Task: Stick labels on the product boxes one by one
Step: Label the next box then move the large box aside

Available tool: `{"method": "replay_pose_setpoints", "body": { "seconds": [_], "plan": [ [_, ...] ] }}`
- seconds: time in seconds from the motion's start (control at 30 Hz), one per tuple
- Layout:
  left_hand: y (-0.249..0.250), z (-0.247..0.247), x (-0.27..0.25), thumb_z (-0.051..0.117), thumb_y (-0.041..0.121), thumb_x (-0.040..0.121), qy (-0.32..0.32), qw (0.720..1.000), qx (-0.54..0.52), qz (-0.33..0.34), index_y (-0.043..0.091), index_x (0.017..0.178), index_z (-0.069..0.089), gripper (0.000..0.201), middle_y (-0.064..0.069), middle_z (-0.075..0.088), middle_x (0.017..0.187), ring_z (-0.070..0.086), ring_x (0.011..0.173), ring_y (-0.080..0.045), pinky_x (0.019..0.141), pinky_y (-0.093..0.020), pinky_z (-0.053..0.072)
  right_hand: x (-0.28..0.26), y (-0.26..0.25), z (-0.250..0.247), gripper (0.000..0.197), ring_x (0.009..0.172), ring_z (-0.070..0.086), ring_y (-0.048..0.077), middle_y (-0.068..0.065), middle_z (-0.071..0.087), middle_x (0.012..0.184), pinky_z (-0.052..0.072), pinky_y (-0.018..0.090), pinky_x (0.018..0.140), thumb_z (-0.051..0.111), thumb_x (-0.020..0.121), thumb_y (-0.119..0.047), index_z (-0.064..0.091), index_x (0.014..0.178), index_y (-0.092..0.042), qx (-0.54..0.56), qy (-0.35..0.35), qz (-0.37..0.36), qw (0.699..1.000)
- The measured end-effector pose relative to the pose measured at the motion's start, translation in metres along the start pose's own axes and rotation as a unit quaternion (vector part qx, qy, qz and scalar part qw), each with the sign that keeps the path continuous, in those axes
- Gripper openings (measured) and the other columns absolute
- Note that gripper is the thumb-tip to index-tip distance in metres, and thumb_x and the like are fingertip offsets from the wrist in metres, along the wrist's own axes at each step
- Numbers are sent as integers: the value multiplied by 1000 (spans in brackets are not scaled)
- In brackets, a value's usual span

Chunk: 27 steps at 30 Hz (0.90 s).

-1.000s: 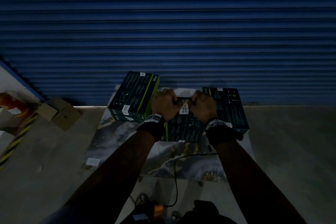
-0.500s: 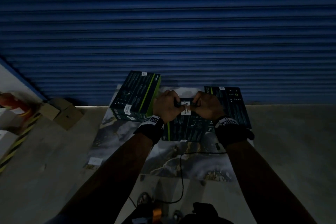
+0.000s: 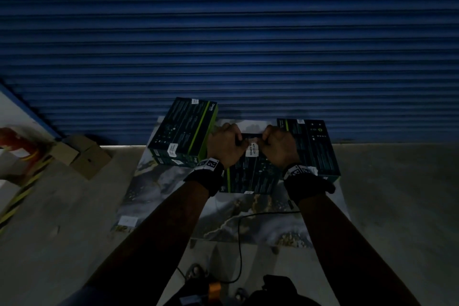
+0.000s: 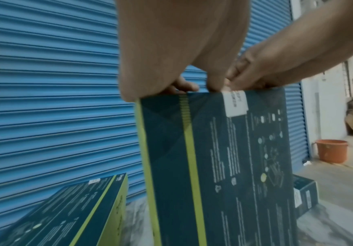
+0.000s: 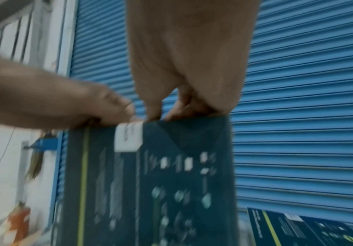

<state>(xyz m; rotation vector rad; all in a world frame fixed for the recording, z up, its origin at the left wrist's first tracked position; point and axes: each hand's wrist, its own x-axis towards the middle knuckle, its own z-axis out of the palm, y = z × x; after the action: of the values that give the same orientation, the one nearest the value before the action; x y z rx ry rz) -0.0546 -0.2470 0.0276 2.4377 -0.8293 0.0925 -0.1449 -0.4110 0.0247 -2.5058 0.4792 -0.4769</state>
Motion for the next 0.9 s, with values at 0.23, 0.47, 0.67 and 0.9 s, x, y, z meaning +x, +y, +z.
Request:
{"method": "replay_pose_setpoints", "body": {
  "seconds": [0.23,0.47,0.67,0.9],
  "plan": [
    [-7,-7,-5,76,51,81,-66,997,-31,29,29,95,58,32,4,56,101,55,98,-17,75,-32,28,-3,4,-22,31,65,54,-3,-14,56,73,35,9,56,85,79,-40,61,86,-21,25,-91,-20,995],
    [-1,-2,2,72,48,86,-22,1000,-14,3,27,84,59,25,10,55,91,61,85,-17,70,-27,29,1,4,-1,25,77,67,27,6,69,83,53,34,67,72,91,-35,62,84,-13,-22,-3,-18,1000],
    [3,1,8,66,53,91,3,1000,-11,-14,23,80,57,32,3,60,91,62,80,-23,72,-32,40,5,0,3,30,75,67,33,12,70,80,48,32,62,70,90,-35,62,82,-8,-31,47,-5,998],
    [-19,-3,-1,73,54,75,-42,996,-45,66,29,106,60,42,5,55,110,61,98,-20,85,-41,51,3,6,2,29,74,64,24,4,68,80,50,30,65,73,89,-37,60,82,-13,10,12,-11,1000]
  ]
}}
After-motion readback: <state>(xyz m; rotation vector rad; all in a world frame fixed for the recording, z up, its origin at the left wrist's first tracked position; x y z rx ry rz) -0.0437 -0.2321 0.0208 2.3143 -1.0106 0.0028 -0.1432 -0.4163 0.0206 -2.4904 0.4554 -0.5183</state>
